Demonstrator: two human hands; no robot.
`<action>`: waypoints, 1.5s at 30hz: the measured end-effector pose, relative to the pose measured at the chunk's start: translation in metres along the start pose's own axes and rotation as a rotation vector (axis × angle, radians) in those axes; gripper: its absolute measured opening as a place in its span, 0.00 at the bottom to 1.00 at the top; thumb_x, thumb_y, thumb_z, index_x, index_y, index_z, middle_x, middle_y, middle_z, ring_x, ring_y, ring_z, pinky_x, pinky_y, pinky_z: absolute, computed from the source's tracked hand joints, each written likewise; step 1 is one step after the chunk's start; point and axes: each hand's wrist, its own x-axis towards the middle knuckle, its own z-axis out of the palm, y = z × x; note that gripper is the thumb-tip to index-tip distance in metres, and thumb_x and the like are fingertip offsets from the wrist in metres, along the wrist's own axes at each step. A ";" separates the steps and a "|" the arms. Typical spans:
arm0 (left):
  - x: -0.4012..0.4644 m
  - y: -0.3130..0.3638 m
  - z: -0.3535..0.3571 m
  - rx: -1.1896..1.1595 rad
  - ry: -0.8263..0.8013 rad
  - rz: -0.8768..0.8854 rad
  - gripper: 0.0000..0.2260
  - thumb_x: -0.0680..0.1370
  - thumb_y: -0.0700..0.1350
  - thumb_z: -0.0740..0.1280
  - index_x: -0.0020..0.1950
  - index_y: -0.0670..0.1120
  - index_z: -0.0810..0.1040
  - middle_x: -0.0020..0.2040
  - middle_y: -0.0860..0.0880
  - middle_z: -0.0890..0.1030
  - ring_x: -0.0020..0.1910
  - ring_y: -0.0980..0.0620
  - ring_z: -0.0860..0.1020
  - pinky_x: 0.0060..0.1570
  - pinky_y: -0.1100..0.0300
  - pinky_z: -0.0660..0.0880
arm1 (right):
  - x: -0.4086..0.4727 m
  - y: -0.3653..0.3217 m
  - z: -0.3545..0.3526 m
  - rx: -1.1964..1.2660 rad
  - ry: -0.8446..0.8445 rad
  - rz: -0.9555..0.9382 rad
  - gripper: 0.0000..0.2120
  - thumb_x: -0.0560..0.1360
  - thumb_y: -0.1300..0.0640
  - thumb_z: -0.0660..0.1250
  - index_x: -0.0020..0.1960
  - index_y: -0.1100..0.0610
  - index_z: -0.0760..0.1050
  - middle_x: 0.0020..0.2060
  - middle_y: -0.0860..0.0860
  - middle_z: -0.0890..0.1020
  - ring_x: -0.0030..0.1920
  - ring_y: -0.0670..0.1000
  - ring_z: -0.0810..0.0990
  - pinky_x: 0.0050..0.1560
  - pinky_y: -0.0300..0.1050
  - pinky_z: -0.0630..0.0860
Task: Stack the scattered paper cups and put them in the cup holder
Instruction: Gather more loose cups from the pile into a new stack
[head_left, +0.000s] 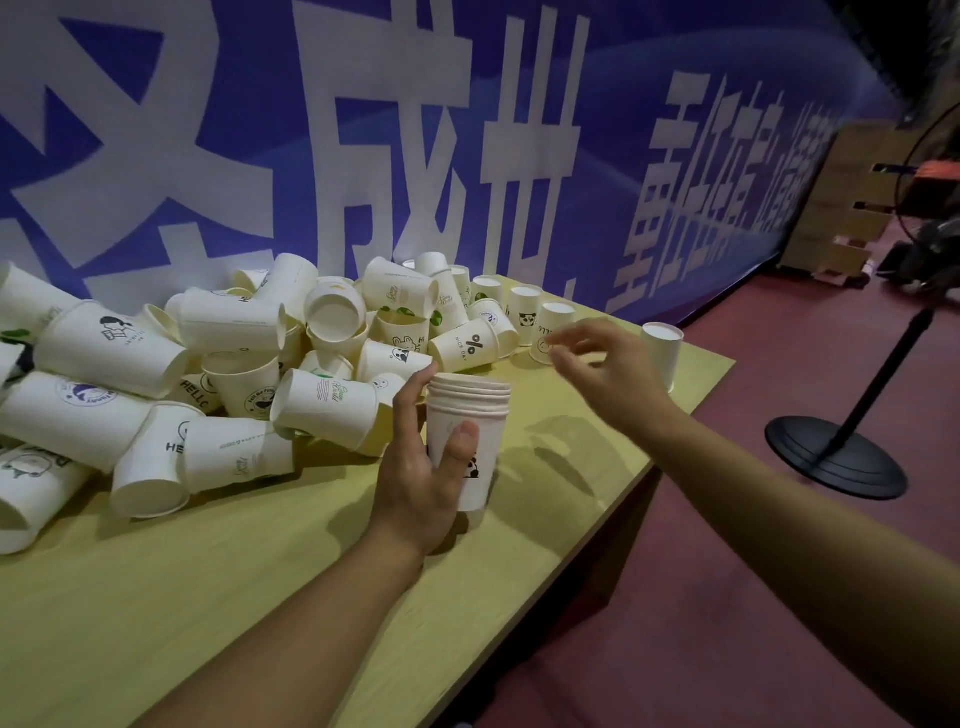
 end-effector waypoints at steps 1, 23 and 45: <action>0.000 -0.001 0.000 -0.004 0.015 -0.001 0.25 0.72 0.68 0.64 0.68 0.72 0.61 0.60 0.49 0.80 0.55 0.46 0.82 0.51 0.38 0.80 | 0.012 0.012 -0.007 -0.162 0.062 0.009 0.08 0.77 0.52 0.71 0.56 0.44 0.79 0.58 0.48 0.78 0.59 0.50 0.77 0.63 0.52 0.76; 0.000 0.001 0.000 -0.066 -0.059 -0.061 0.27 0.71 0.68 0.64 0.68 0.72 0.62 0.50 0.62 0.81 0.43 0.56 0.83 0.36 0.56 0.81 | 0.027 0.067 -0.023 -0.031 0.037 0.117 0.25 0.74 0.56 0.74 0.67 0.43 0.68 0.59 0.53 0.69 0.54 0.53 0.77 0.45 0.43 0.81; -0.001 0.005 -0.002 -0.033 -0.129 -0.082 0.28 0.70 0.69 0.63 0.69 0.72 0.61 0.58 0.57 0.79 0.47 0.61 0.82 0.39 0.62 0.80 | 0.042 0.007 0.021 -0.121 -0.476 0.252 0.33 0.74 0.56 0.75 0.73 0.44 0.63 0.63 0.54 0.74 0.53 0.53 0.80 0.52 0.53 0.83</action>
